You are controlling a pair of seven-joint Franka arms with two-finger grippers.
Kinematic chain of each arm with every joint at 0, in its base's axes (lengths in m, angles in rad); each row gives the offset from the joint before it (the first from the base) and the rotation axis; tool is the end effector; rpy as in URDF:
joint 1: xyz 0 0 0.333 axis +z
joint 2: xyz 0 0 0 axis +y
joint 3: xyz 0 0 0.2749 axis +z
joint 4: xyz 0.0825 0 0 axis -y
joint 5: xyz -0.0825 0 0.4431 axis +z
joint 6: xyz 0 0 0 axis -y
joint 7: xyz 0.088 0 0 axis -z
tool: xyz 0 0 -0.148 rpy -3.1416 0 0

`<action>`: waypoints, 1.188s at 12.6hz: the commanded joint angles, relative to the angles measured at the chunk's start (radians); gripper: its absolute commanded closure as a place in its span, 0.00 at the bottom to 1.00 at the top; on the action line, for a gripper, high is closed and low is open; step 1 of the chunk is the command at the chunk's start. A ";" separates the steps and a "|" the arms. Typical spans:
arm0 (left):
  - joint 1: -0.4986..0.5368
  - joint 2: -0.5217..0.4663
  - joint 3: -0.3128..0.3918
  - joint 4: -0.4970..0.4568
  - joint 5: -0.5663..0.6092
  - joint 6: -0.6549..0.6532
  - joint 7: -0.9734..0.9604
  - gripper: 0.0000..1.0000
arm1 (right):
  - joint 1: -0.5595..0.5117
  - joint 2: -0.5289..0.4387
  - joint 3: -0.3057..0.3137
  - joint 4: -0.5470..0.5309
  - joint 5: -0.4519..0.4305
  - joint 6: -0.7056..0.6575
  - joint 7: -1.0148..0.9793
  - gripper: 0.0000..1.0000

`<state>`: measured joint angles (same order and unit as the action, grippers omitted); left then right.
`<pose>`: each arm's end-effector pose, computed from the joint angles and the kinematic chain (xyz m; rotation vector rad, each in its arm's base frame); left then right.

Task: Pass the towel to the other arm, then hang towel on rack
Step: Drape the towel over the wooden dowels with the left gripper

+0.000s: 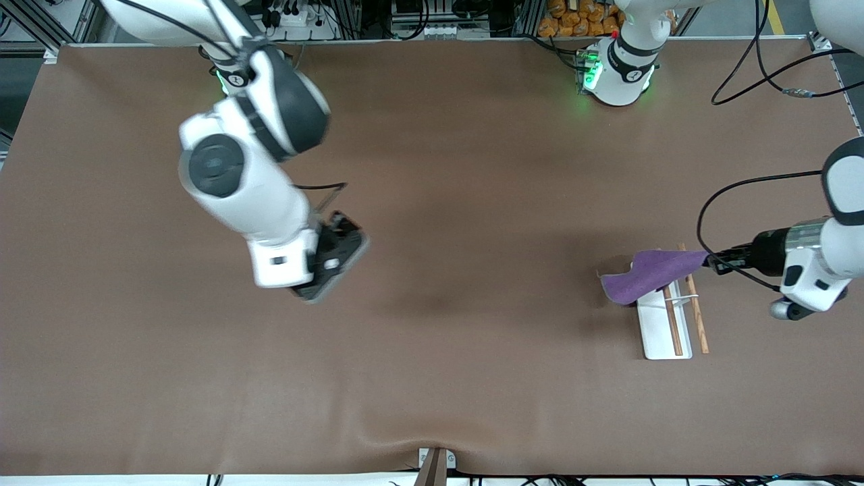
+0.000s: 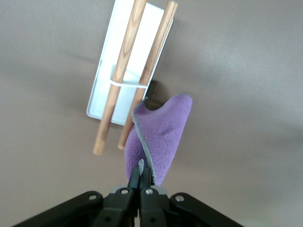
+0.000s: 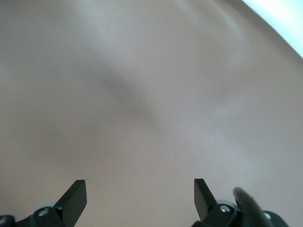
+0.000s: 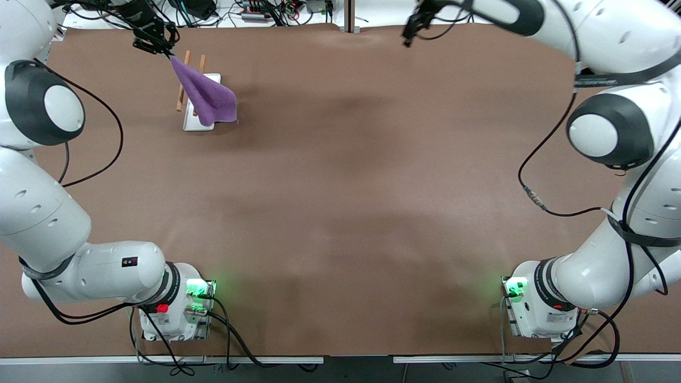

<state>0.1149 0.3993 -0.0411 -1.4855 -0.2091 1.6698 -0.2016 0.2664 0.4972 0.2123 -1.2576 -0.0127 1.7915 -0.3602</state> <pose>0.6853 0.0241 0.3360 2.8784 0.4648 -0.3345 0.6751 0.3202 0.3972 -2.8015 -1.2076 -0.0642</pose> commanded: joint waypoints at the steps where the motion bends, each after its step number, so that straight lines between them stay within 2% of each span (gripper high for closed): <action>1: 0.034 0.019 -0.008 0.039 0.020 -0.007 0.100 1.00 | -0.084 -0.095 0.013 -0.059 -0.032 -0.075 0.081 0.00; 3: 0.072 0.047 -0.008 0.063 0.030 -0.004 0.197 1.00 | -0.116 -0.135 0.012 -0.062 -0.045 -0.134 0.214 0.00; 4: 0.090 0.053 -0.008 0.067 0.030 -0.004 0.235 1.00 | -0.131 -0.155 0.012 -0.066 -0.084 -0.167 0.255 0.00; 8: 0.114 0.064 -0.006 0.065 0.049 -0.002 0.304 1.00 | -0.232 -0.219 0.013 -0.072 -0.104 -0.256 0.267 0.00; 10: 0.147 0.073 -0.010 0.065 0.083 -0.002 0.314 1.00 | -0.283 -0.287 0.012 -0.132 -0.092 -0.261 0.279 0.00; 13: 0.176 0.081 -0.008 0.067 0.085 0.021 0.425 1.00 | -0.294 -0.361 -0.056 -0.194 -0.090 -0.289 0.287 0.00; 15: 0.183 0.092 -0.008 0.065 0.085 0.027 0.427 1.00 | -0.295 -0.393 -0.114 -0.194 -0.034 -0.325 0.306 0.00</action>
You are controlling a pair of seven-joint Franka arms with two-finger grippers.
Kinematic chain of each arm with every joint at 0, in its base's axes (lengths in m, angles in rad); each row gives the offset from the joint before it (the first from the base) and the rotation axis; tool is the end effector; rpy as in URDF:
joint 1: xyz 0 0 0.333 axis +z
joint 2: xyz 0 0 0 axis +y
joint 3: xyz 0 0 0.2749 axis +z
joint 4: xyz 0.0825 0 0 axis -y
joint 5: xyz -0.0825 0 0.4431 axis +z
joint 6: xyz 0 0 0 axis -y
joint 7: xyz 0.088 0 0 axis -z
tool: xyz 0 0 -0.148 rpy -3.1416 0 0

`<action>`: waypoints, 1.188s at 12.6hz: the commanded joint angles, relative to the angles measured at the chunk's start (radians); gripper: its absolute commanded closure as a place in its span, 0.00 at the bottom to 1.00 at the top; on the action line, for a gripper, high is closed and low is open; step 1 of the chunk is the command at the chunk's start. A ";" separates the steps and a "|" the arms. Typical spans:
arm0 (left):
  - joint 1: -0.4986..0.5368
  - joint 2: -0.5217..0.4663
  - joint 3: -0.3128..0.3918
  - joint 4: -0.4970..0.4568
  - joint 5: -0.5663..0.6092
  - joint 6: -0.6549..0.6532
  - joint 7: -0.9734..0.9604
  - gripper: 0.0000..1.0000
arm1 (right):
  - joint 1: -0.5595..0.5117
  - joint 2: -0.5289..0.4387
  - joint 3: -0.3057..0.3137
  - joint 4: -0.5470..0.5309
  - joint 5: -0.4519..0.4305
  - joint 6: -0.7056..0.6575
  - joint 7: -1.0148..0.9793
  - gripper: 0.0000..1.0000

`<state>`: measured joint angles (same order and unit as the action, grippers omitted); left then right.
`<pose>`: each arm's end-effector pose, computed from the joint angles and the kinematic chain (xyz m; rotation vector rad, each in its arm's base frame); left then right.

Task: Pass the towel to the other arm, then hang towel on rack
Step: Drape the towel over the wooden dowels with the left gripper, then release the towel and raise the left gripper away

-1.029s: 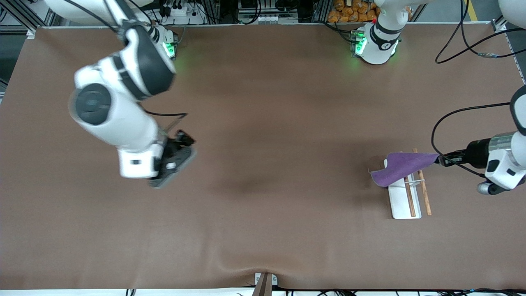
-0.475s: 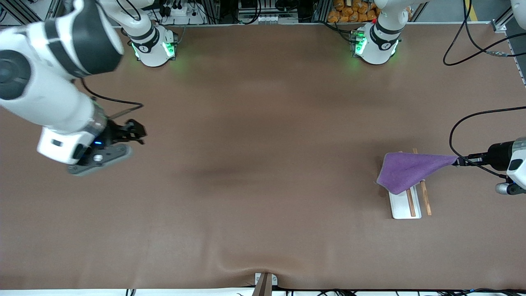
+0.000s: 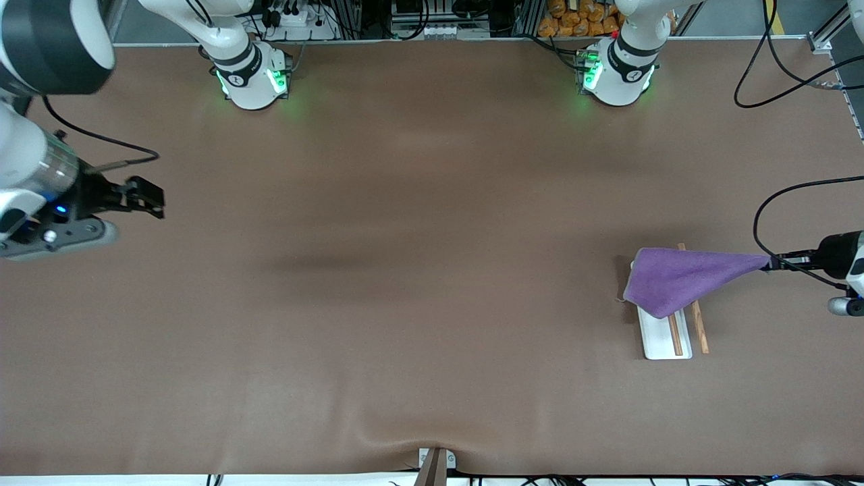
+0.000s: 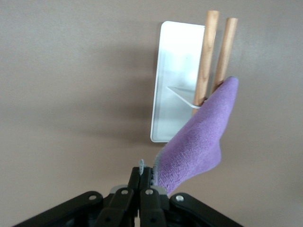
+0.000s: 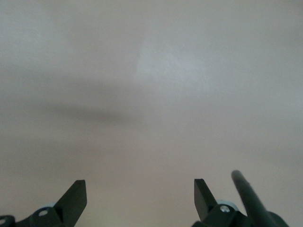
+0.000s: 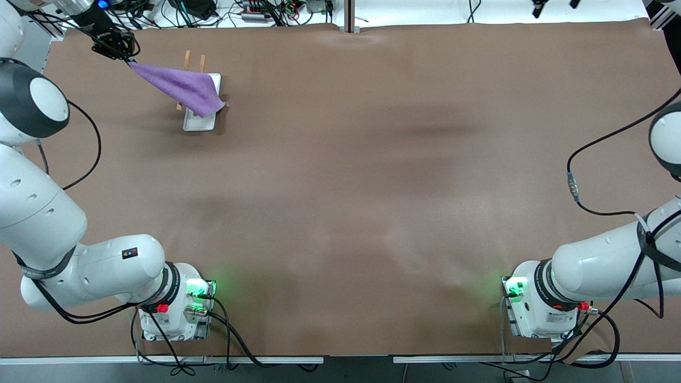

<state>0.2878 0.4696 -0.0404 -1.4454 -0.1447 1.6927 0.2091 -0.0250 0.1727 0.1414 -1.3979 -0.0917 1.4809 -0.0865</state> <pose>0.6797 0.1541 0.3071 2.9222 0.1086 -0.2643 0.6436 0.0551 0.5183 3.0551 0.3029 -0.1337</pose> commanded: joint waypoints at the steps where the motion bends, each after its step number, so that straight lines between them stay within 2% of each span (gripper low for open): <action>1: 0.010 0.023 -0.009 0.023 0.022 0.005 0.016 1.00 | 0.002 -0.081 -0.089 -0.053 0.076 -0.031 0.048 0.00; 3: 0.010 0.030 -0.009 0.022 0.022 0.010 0.016 1.00 | 0.005 -0.101 -0.132 -0.053 0.081 -0.039 0.065 0.00; 4: 0.010 0.035 -0.009 0.022 0.020 0.011 0.016 0.96 | 0.001 -0.117 -0.141 -0.053 0.081 -0.039 0.073 0.00; 5: 0.011 0.038 -0.009 0.022 0.019 0.012 0.016 0.77 | -0.003 -0.124 -0.141 -0.053 0.081 -0.054 0.106 0.00; 6: 0.011 0.041 -0.009 0.022 0.020 0.012 0.016 0.33 | -0.010 -0.128 -0.144 -0.050 0.081 -0.077 0.140 0.00; 7: 0.016 0.041 -0.009 0.022 0.019 0.012 0.016 0.00 | -0.019 -0.131 -0.144 -0.050 0.081 -0.083 0.142 0.00; 13: 0.065 -0.014 -0.013 0.025 0.016 0.008 0.027 0.00 | -0.053 -0.171 -0.146 -0.050 0.121 -0.096 0.122 0.00; 15: 0.076 -0.016 -0.012 0.055 0.017 0.008 0.114 0.00 | -0.075 -0.171 -0.154 -0.050 0.118 -0.097 0.064 0.00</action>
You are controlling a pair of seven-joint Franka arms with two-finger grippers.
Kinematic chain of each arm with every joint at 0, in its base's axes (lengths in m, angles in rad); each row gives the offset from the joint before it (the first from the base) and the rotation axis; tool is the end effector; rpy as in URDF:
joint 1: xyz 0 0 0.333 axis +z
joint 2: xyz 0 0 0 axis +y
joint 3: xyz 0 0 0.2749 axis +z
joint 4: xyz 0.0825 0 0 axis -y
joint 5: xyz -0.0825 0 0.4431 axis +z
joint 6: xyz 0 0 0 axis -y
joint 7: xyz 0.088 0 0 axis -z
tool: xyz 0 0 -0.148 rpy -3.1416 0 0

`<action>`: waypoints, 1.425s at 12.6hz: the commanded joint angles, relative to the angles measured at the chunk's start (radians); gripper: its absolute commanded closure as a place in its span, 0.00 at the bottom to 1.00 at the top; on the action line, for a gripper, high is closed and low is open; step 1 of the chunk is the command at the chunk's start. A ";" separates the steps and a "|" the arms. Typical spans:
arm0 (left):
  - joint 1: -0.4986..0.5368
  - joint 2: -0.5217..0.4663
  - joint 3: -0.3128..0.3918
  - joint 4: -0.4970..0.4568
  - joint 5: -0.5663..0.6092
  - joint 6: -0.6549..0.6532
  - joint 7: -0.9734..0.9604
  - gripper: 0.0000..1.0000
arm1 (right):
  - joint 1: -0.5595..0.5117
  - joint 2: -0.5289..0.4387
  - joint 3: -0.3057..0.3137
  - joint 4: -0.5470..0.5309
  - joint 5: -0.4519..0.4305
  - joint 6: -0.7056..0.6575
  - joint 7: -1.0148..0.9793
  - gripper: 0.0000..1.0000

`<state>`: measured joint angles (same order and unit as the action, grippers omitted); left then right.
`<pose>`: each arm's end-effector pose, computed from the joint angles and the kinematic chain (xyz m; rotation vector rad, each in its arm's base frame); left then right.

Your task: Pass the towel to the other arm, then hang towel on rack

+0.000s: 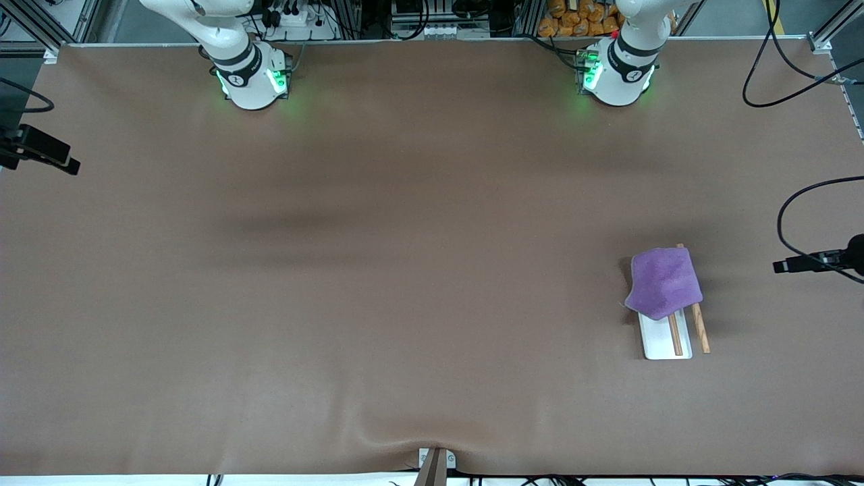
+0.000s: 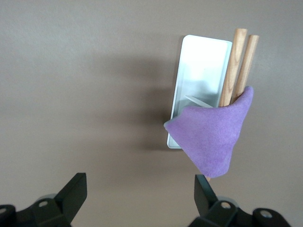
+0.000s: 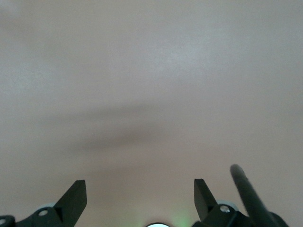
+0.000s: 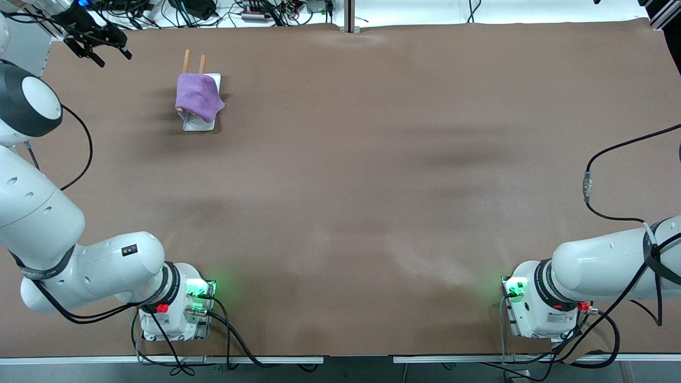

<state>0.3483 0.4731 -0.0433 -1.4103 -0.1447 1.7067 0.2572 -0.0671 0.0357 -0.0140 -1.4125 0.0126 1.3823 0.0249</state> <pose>0.6791 0.1967 0.3232 2.9296 0.1219 -0.1831 0.5982 -0.0464 0.5874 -3.1219 0.1626 0.1025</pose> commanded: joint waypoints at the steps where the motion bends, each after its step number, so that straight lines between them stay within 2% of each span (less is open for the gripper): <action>1: 0.020 -0.019 -0.009 0.048 0.019 -0.005 0.130 0.00 | -0.034 -0.034 -0.001 -0.036 0.010 -0.003 -0.074 0.00; 2: 0.020 -0.024 -0.012 0.060 0.019 -0.010 0.167 0.00 | -0.034 -0.037 -0.001 -0.036 0.009 -0.009 -0.076 0.00; 5: 0.001 -0.123 -0.019 0.059 0.025 -0.024 0.154 0.00 | -0.033 -0.037 0.000 -0.031 0.004 -0.019 -0.077 0.00; 9: -0.070 -0.206 -0.023 0.059 0.036 -0.084 -0.083 0.00 | -0.031 -0.037 0.002 -0.028 -0.003 -0.013 -0.077 0.00; 10: -0.092 -0.223 -0.024 0.057 0.069 -0.097 -0.131 0.00 | -0.031 -0.034 0.002 -0.028 -0.003 -0.008 -0.077 0.00; 14: -0.189 -0.289 -0.023 0.053 0.108 -0.176 -0.272 0.00 | -0.033 -0.028 0.002 -0.020 -0.008 0.001 -0.102 0.00; 16: -0.221 -0.313 -0.047 0.047 0.106 -0.219 -0.353 0.00 | -0.034 -0.027 0.002 -0.017 -0.022 0.001 -0.120 0.00; 18: -0.332 -0.352 -0.027 0.019 0.108 -0.225 -0.473 0.00 | -0.033 -0.023 0.002 -0.014 -0.022 0.003 -0.122 0.00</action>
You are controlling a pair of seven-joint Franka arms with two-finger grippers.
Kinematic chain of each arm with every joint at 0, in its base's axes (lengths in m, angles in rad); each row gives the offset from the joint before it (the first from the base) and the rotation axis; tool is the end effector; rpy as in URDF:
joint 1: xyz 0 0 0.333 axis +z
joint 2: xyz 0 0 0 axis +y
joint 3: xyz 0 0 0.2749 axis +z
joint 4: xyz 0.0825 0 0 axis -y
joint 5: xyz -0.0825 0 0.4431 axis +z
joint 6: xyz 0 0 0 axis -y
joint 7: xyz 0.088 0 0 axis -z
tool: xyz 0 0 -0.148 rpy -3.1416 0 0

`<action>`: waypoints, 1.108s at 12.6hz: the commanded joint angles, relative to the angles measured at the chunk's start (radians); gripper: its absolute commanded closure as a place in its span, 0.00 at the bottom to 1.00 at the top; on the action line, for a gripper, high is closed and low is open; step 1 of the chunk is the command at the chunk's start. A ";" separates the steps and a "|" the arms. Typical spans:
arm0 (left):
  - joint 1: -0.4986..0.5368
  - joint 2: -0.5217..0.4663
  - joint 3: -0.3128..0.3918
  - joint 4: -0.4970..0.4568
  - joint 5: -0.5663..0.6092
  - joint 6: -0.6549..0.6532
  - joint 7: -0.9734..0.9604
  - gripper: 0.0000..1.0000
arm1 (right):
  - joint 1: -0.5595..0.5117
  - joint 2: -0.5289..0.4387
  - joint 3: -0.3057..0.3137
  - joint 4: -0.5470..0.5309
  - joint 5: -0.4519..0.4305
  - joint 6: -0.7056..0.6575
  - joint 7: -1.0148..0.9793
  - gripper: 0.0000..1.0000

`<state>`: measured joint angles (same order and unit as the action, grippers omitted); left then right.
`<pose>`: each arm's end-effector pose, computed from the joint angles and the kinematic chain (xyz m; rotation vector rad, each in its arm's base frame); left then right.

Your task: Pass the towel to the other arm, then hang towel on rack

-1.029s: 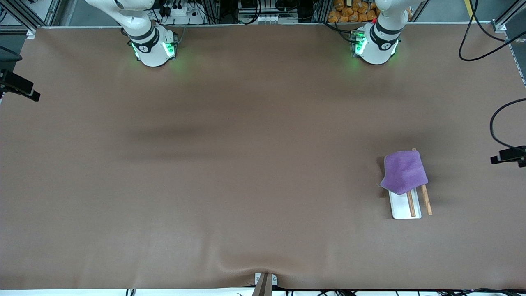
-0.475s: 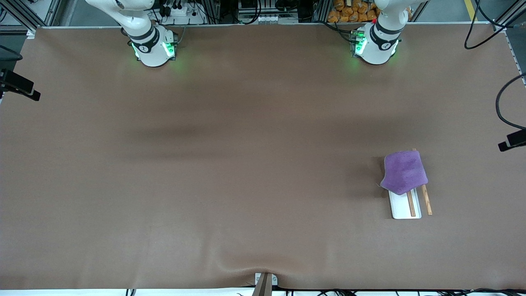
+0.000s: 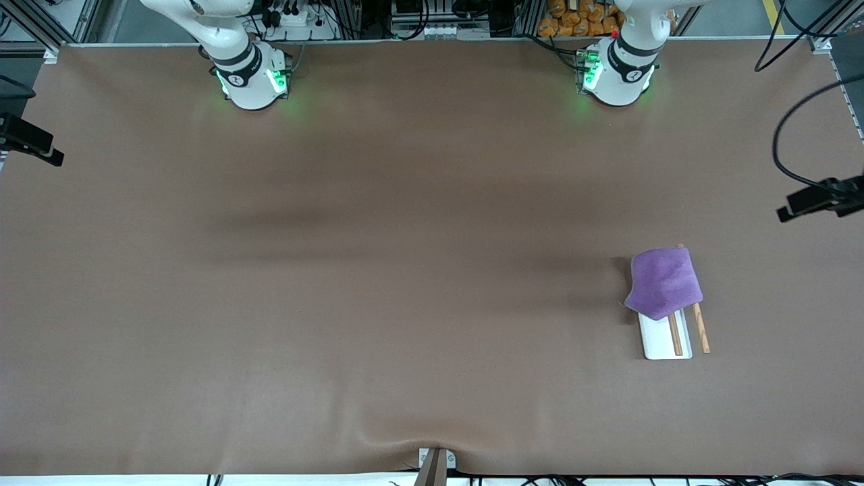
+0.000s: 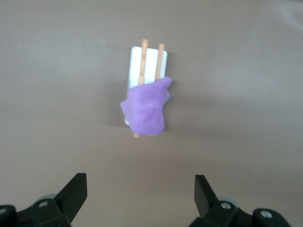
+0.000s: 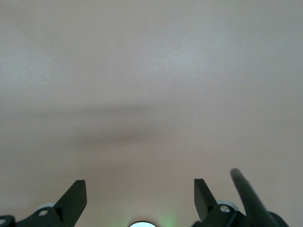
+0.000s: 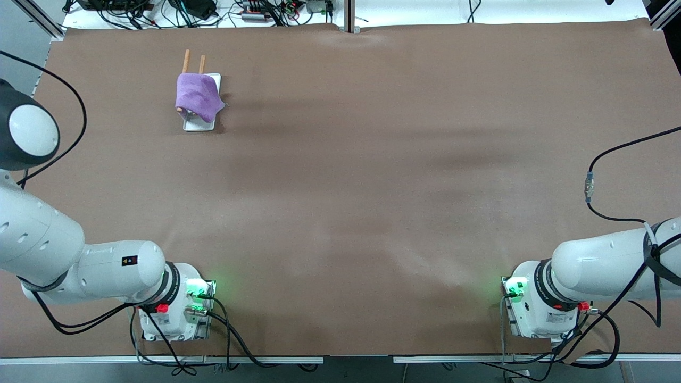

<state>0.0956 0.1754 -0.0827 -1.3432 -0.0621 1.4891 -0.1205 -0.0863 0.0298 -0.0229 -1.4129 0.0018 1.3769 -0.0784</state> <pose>0.6509 0.0027 0.5451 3.0599 0.1996 -0.0505 0.5942 -0.0647 0.5903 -3.1323 0.0478 0.1025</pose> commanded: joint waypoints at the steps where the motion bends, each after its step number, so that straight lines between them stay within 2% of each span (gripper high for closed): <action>1: -0.112 -0.072 0.012 -0.060 0.025 -0.013 -0.173 0.00 | -0.013 -0.016 0.011 -0.014 -0.009 0.008 -0.018 0.00; 4: -0.120 -0.124 0.009 -0.120 0.024 -0.012 -0.197 0.00 | -0.018 -0.014 0.009 -0.014 -0.006 0.056 -0.018 0.00; 9: -0.114 -0.203 0.011 -0.229 0.024 0.043 -0.188 0.00 | -0.020 -0.001 0.011 -0.012 0.000 0.057 -0.015 0.00; 14: -0.114 -0.215 0.020 -0.234 0.024 0.024 -0.157 0.00 | -0.015 0.007 0.009 -0.011 -0.008 0.056 -0.015 0.00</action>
<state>-0.0209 -0.0091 -0.0660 -1.5477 -0.0588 1.5079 -0.3014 -0.0870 0.0407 -0.0234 -1.4194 0.0015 1.4259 -0.0833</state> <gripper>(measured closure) 0.000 0.000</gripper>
